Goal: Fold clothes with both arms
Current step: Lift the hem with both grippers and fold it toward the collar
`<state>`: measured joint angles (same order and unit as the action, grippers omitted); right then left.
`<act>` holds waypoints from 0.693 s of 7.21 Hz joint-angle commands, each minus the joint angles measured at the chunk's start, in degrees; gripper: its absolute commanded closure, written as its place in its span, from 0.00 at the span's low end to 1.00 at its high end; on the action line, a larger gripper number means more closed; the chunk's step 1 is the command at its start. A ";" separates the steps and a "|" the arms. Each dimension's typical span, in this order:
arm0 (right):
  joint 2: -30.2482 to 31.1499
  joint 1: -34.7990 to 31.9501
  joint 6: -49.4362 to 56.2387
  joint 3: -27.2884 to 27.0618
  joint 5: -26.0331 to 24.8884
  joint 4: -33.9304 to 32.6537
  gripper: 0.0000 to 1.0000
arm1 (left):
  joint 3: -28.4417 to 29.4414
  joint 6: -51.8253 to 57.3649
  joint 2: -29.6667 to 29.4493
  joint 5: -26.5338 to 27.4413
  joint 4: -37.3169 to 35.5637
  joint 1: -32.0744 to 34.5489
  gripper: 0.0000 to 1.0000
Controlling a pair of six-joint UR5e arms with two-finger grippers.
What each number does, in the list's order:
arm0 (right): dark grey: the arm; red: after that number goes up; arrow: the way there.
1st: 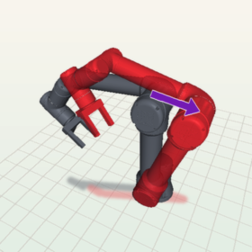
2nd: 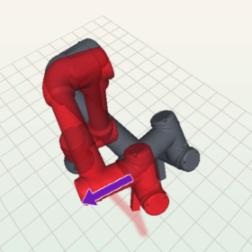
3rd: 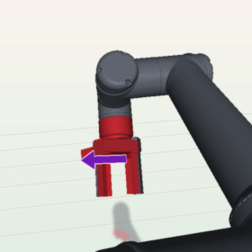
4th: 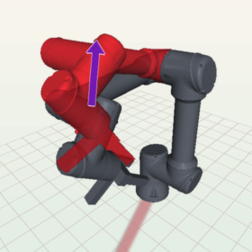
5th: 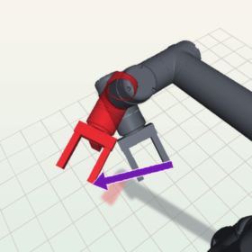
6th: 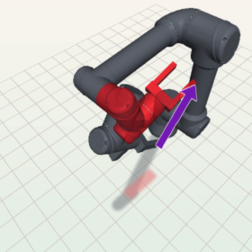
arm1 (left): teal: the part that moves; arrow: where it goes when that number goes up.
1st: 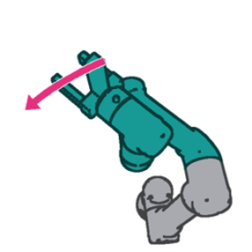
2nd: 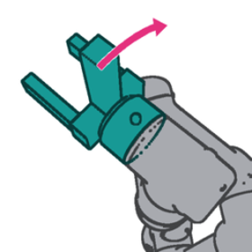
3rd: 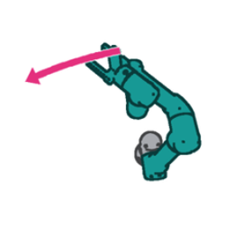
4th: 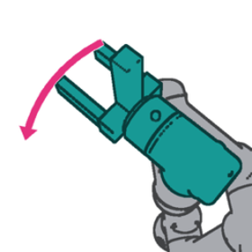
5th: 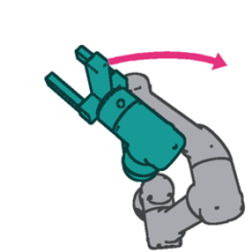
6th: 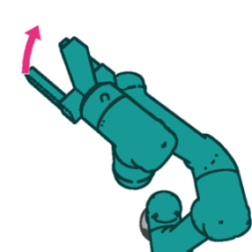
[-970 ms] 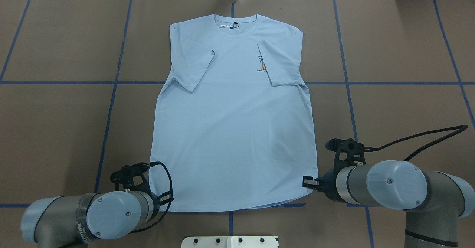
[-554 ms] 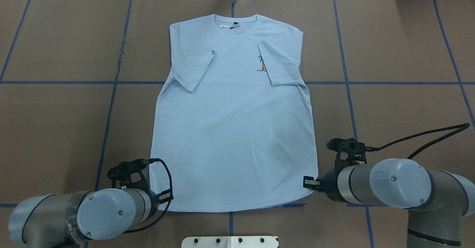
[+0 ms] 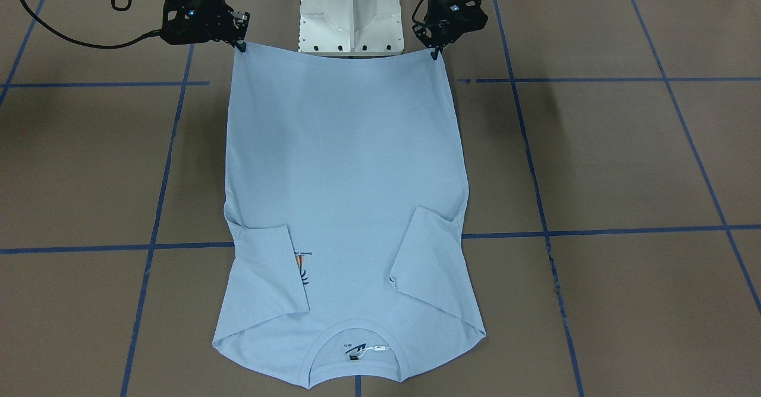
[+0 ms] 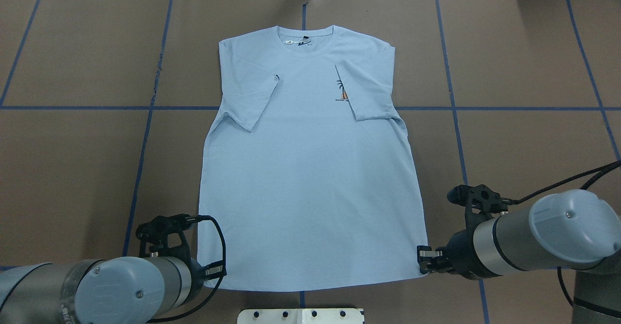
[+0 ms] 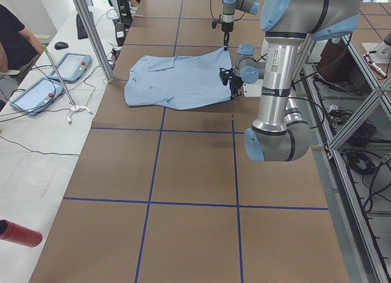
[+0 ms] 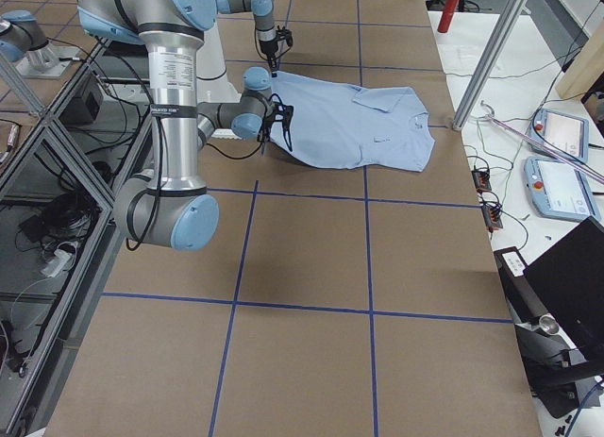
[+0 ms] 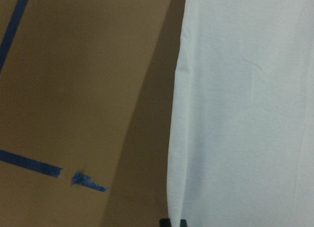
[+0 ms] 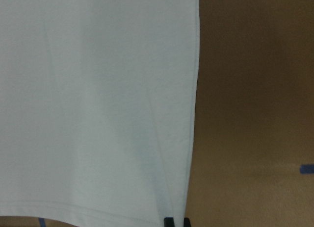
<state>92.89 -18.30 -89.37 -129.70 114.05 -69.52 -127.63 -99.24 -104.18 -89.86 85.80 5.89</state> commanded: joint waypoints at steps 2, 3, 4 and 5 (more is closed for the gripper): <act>3.34 -0.07 0.07 -5.03 10.55 0.00 1.00 | -10.68 1.33 -0.41 -6.45 -8.17 -4.30 1.00; 3.17 0.02 0.07 -5.03 11.71 0.00 1.00 | -11.32 1.24 -0.76 -6.65 -8.19 -5.44 1.00; 2.74 -1.28 0.51 -4.51 11.63 0.00 1.00 | -11.15 1.50 -2.59 -6.65 -8.19 -5.28 1.00; 1.34 -3.99 3.90 -3.20 11.72 0.00 1.00 | -11.24 5.77 -3.04 -6.73 -8.28 -3.62 1.00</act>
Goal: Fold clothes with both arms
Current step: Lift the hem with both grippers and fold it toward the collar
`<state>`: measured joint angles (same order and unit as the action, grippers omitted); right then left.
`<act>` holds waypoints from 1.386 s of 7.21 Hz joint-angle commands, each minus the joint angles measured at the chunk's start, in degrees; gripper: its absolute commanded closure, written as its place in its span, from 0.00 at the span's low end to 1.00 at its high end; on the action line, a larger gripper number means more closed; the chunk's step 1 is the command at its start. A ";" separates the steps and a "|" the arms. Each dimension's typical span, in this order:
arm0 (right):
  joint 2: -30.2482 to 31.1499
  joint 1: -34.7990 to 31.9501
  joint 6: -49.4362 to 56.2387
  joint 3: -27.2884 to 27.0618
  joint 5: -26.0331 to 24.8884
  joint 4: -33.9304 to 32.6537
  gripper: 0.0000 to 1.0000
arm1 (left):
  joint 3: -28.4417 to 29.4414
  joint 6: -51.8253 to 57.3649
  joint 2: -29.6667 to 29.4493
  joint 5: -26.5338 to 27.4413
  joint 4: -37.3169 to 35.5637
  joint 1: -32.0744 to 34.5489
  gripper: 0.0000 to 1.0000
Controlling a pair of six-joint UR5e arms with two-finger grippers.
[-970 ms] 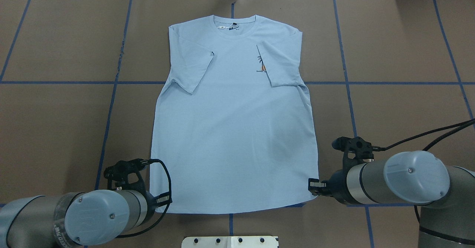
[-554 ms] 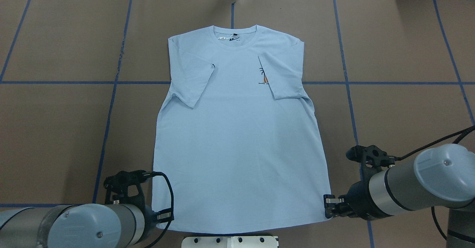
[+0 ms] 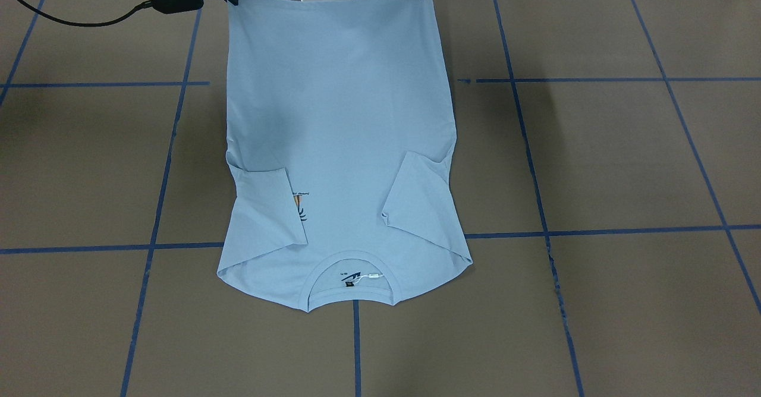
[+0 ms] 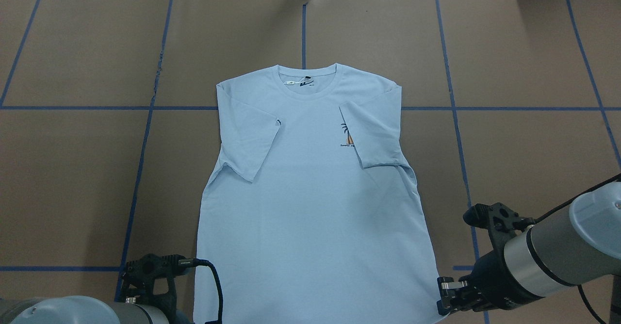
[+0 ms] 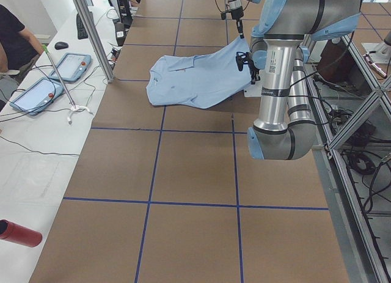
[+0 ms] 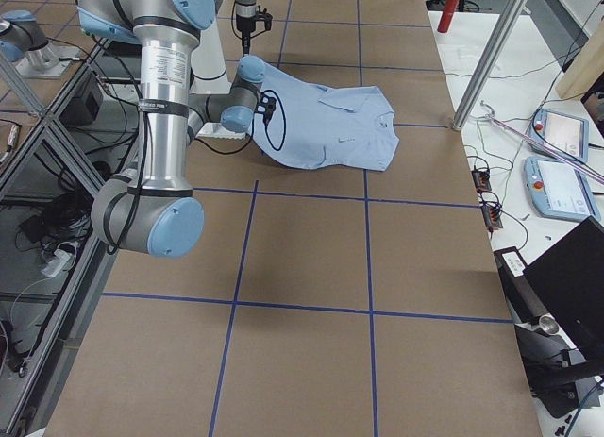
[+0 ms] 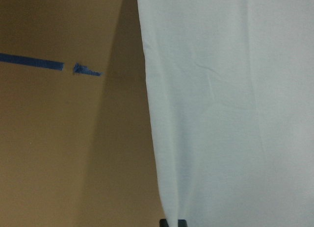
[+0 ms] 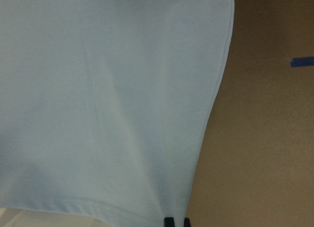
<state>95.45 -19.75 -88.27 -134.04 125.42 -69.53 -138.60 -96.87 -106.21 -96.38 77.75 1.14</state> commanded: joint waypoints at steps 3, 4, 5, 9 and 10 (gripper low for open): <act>-6.21 -18.09 11.80 9.65 5.87 0.09 1.00 | 3.22 16.95 -1.81 -6.09 -0.23 18.34 1.00; -9.89 -21.09 11.81 13.07 5.45 0.00 1.00 | 5.85 18.97 -3.98 -6.28 -0.23 21.51 1.00; -13.76 -23.82 11.89 17.45 5.53 0.00 1.00 | 9.27 19.78 -6.36 -6.28 -0.31 24.50 1.00; -28.17 -30.33 12.07 33.97 4.92 -0.08 1.00 | 26.83 26.20 -13.92 -7.86 6.67 37.25 1.00; -31.08 -31.66 12.68 38.55 4.92 -0.08 1.00 | 34.37 26.20 -16.03 -7.86 12.29 38.93 1.00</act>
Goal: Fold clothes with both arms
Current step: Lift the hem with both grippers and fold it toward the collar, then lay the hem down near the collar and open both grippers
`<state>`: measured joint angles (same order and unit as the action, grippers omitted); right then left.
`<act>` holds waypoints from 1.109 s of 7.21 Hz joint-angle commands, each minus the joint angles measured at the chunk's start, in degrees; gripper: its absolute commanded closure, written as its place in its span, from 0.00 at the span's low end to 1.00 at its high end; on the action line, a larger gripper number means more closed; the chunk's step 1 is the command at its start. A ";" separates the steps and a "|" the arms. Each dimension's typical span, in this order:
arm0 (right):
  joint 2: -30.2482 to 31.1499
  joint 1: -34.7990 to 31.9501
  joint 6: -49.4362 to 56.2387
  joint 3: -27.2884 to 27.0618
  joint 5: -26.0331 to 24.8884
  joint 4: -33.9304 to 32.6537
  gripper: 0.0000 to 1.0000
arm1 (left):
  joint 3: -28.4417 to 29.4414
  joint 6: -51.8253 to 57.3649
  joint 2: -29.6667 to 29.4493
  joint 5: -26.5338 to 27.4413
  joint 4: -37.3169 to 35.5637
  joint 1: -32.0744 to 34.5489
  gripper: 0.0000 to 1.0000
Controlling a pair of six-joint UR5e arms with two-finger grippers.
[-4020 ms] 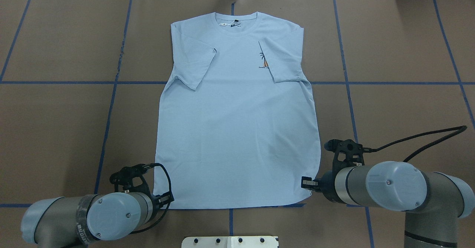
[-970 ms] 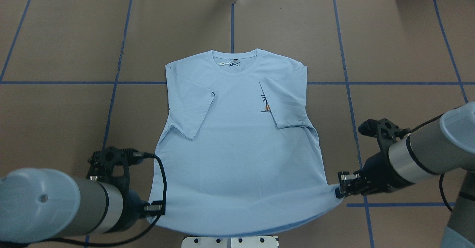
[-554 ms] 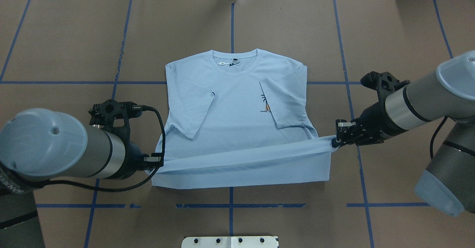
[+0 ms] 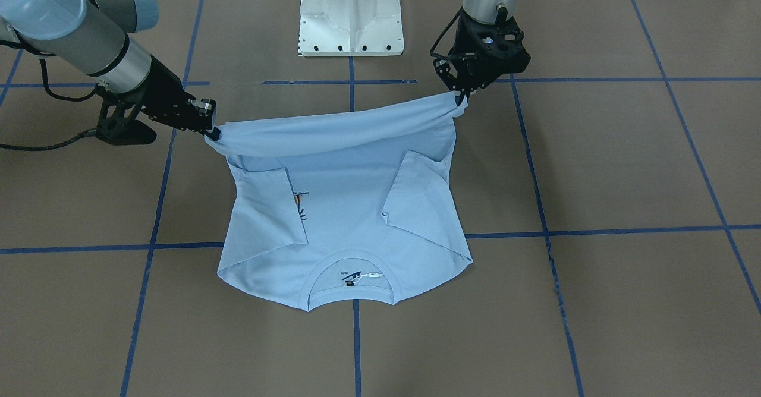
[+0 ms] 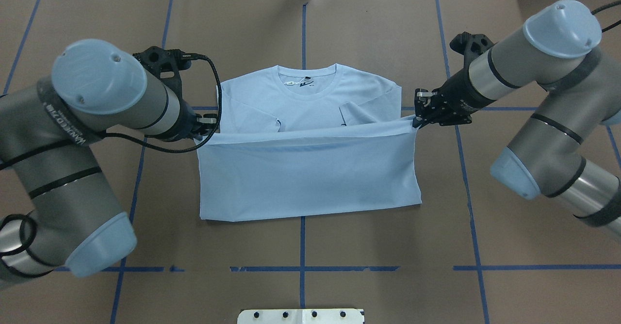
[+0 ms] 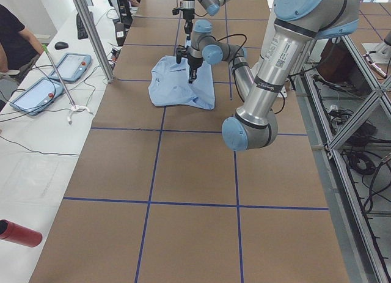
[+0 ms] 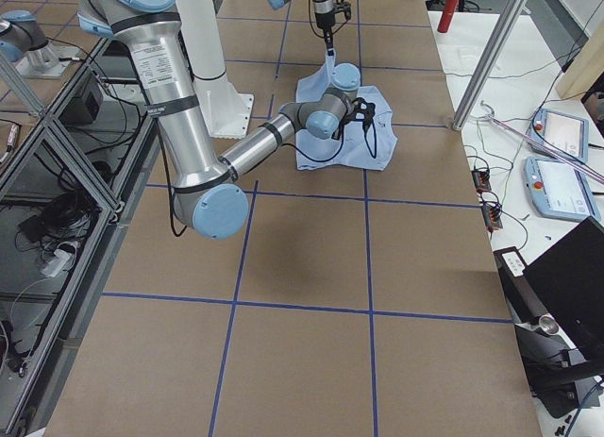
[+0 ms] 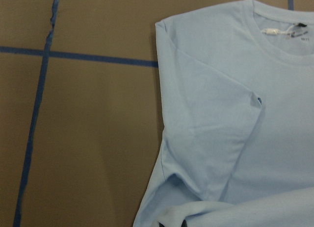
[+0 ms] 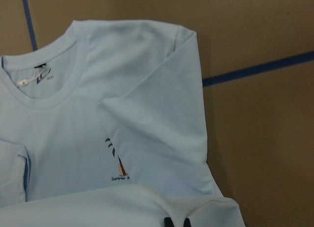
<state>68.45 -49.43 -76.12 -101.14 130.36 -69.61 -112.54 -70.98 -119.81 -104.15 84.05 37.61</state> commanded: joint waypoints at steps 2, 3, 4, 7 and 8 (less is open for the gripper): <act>-11.02 -4.17 2.97 16.27 -0.11 0.09 1.00 | 18.89 1.63 -4.37 0.00 15.66 4.13 1.00; -13.49 -4.44 3.78 19.80 -0.72 0.09 1.00 | 22.94 1.89 -5.51 0.00 19.01 5.44 1.00; -14.56 -4.36 3.78 21.41 -1.85 0.09 1.00 | 27.07 3.29 -7.17 0.09 21.48 6.33 1.00; -18.52 -4.27 3.87 27.30 -3.09 0.17 1.00 | 35.88 3.48 -8.59 0.35 29.40 7.04 1.00; -18.53 -4.36 3.87 27.92 -3.18 1.13 1.00 | 36.42 3.48 -8.77 0.44 30.37 7.13 1.00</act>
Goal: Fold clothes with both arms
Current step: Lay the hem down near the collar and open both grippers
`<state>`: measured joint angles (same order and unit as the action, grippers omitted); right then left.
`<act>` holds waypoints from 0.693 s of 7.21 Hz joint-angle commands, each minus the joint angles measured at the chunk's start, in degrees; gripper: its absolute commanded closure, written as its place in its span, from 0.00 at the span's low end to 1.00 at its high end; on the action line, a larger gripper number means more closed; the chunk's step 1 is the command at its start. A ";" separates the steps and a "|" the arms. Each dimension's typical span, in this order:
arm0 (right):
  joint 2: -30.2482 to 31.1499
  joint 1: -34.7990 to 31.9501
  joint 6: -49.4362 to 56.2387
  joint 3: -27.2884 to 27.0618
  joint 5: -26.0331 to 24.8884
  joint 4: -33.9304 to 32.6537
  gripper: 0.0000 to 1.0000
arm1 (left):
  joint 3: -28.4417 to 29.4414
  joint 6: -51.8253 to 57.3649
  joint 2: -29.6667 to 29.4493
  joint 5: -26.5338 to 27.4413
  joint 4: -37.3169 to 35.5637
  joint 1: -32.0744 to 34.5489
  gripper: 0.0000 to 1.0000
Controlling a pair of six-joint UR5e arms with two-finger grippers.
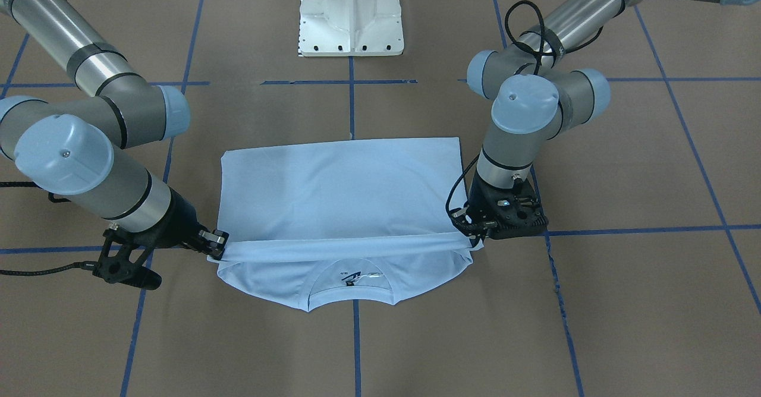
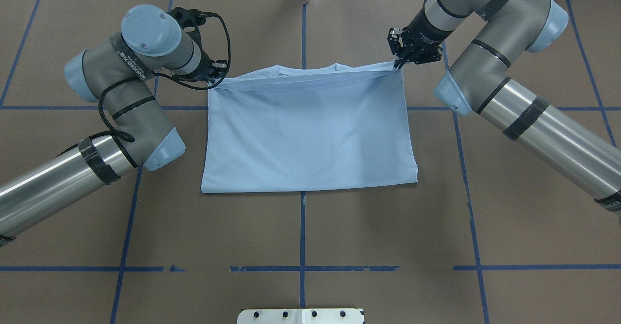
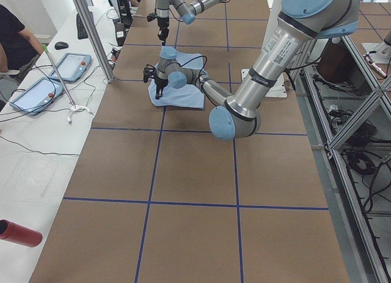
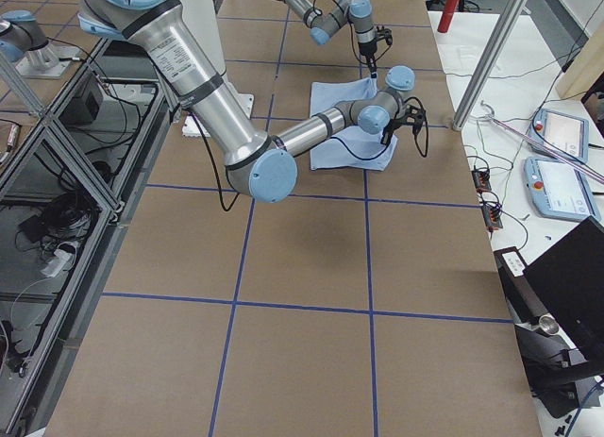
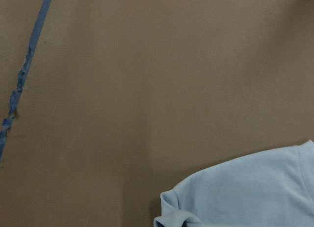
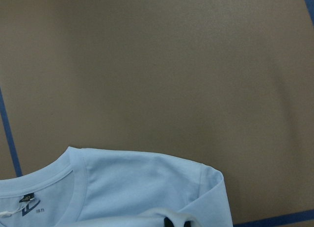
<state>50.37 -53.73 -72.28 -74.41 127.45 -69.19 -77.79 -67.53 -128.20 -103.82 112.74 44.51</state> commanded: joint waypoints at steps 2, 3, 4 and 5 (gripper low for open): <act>-0.45 0.03 -0.06 3.39 -0.71 4.49 1.00 | 1.68 -0.06 -0.65 0.02 1.69 0.14 1.00; -0.54 0.20 -0.23 3.14 -0.71 4.59 1.00 | 1.59 -0.41 -1.26 0.02 1.69 0.14 1.00; -0.37 0.38 -0.23 2.87 -0.63 4.67 1.00 | 1.50 -0.58 -1.52 0.02 1.61 -0.03 1.00; -0.10 0.55 -0.06 2.78 -0.63 4.67 1.00 | 1.50 -0.59 -1.53 0.02 1.61 -0.12 1.00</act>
<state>50.02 -53.38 -72.45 -71.48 126.80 -64.62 -76.25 -68.02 -129.57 -103.80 114.37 44.51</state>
